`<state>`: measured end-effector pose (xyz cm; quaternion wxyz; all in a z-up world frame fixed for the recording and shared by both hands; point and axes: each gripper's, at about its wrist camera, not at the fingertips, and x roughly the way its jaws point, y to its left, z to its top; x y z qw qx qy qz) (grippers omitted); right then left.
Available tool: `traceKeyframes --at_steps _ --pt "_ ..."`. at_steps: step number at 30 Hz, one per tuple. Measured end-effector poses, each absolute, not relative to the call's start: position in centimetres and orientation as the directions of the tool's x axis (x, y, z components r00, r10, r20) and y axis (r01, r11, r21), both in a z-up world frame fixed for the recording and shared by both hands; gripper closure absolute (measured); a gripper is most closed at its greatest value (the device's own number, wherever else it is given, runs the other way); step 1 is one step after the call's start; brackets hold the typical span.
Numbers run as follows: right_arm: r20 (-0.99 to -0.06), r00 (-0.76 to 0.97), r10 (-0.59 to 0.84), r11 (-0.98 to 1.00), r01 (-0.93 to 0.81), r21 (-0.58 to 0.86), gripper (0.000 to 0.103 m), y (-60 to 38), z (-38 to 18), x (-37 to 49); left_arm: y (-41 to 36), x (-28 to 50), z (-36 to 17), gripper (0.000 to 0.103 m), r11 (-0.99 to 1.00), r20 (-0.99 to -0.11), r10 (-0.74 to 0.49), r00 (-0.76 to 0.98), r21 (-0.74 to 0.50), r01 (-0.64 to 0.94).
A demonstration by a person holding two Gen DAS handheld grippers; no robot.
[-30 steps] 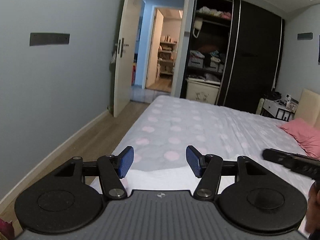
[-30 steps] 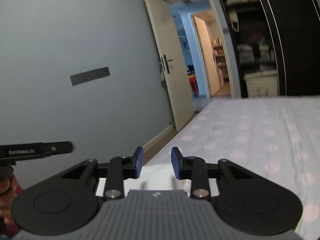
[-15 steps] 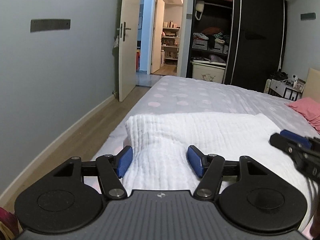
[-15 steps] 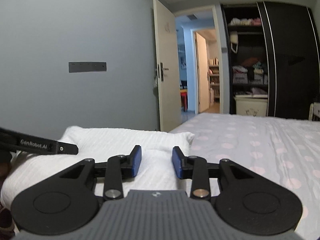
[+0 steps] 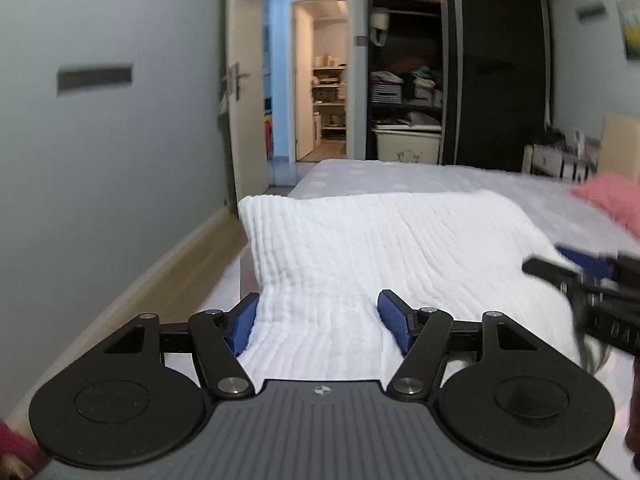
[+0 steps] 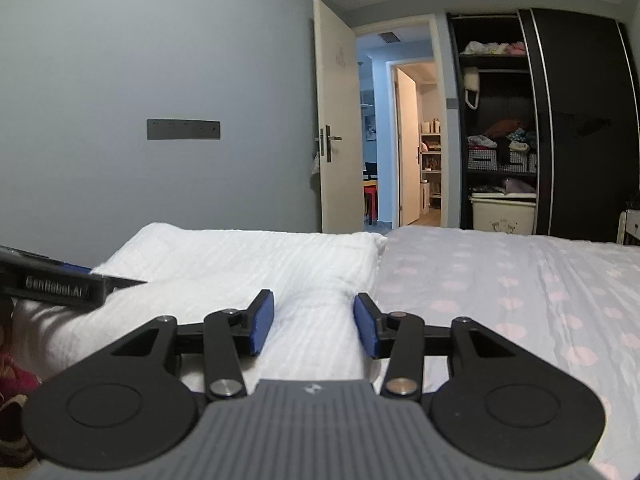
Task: Fold clothes
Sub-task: 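Lower the bundle onto the stack and open both tools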
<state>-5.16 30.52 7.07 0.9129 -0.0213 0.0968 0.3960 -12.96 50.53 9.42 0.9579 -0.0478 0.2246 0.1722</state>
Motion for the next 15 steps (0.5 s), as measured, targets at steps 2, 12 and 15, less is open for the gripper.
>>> traceKeyframes --at_steps 2,12,15 --pt "-0.154 0.676 0.721 0.687 -0.725 0.036 0.054 30.0 8.1 -5.7 50.8 -13.3 9.8 0.04 0.93 -0.438 0.31 0.844 -0.046 -0.365" --pt "-0.142 0.65 0.747 0.641 -0.76 -0.105 0.046 33.8 8.5 -9.8 50.3 -13.6 11.2 0.047 0.931 -0.426 0.318 0.847 -0.028 -0.364" --pt "-0.2 0.629 0.751 0.621 -0.776 -0.109 0.045 34.1 7.3 -9.9 50.2 -13.7 11.6 0.045 0.932 -0.426 0.318 0.847 -0.023 -0.361"
